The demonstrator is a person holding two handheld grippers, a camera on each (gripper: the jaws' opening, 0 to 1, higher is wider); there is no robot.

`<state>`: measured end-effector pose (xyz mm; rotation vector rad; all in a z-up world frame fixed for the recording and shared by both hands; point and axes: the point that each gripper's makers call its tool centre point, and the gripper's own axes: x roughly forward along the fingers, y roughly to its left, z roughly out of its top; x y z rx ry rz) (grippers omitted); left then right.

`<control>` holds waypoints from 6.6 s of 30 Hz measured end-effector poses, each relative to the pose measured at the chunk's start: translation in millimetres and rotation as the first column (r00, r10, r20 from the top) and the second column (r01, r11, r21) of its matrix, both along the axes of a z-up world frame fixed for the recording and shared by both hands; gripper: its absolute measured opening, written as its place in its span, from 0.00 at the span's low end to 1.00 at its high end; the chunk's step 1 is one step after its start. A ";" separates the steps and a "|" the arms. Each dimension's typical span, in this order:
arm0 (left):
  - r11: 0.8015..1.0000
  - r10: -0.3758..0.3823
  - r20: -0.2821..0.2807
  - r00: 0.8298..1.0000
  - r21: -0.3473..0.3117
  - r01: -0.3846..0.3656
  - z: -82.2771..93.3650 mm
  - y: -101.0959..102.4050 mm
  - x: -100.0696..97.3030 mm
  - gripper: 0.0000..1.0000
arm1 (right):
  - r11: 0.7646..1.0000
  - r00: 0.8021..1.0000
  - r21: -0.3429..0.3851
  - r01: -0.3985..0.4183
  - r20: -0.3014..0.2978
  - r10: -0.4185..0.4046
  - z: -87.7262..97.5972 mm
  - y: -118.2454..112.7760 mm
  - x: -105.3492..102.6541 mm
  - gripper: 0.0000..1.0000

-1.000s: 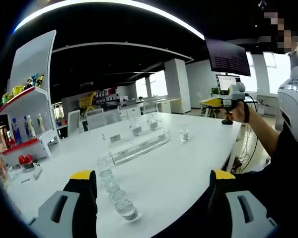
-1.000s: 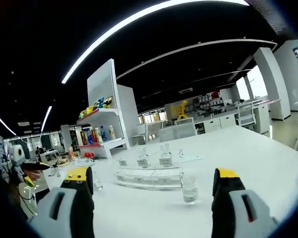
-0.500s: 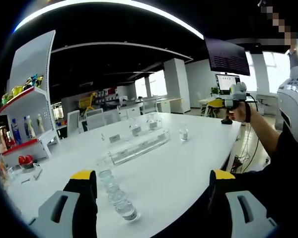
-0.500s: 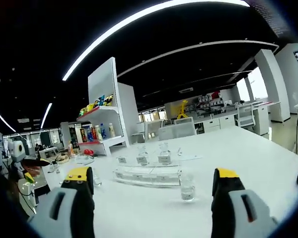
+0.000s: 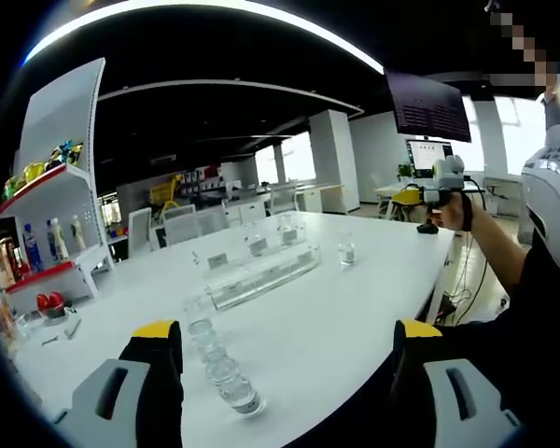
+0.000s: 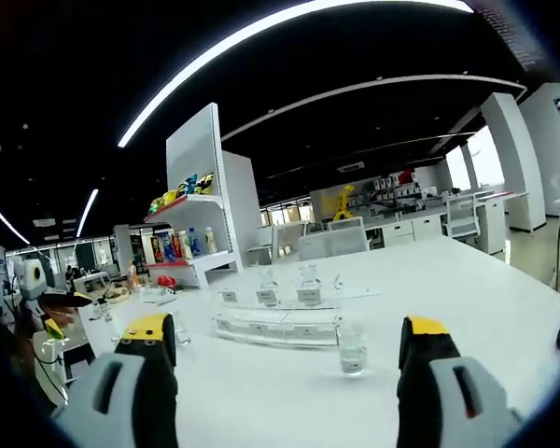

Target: Identify the label on the chemical reagent bottle, grasp the chemical reagent bottle, and place it in the designated position on the reagent rack

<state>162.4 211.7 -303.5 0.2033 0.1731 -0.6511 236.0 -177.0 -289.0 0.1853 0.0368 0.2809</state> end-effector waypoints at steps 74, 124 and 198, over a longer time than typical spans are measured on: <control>1.000 -0.003 -0.008 1.000 0.013 0.003 -4.6 -2.9 -0.2 0.92 | 0.994 0.993 -0.079 -0.077 -0.097 0.069 -42.4 21.5 8.8 0.95; 1.000 0.006 -0.012 1.000 0.023 -0.006 -5.3 0.8 3.9 0.92 | 0.989 0.976 -0.135 0.058 -0.201 -0.085 -123.5 -8.3 142.9 0.79; 0.999 0.001 -0.019 1.000 0.041 0.000 -8.0 -6.6 2.8 0.91 | 0.978 0.980 -0.119 0.171 -0.082 -0.181 -128.4 -36.5 141.9 0.22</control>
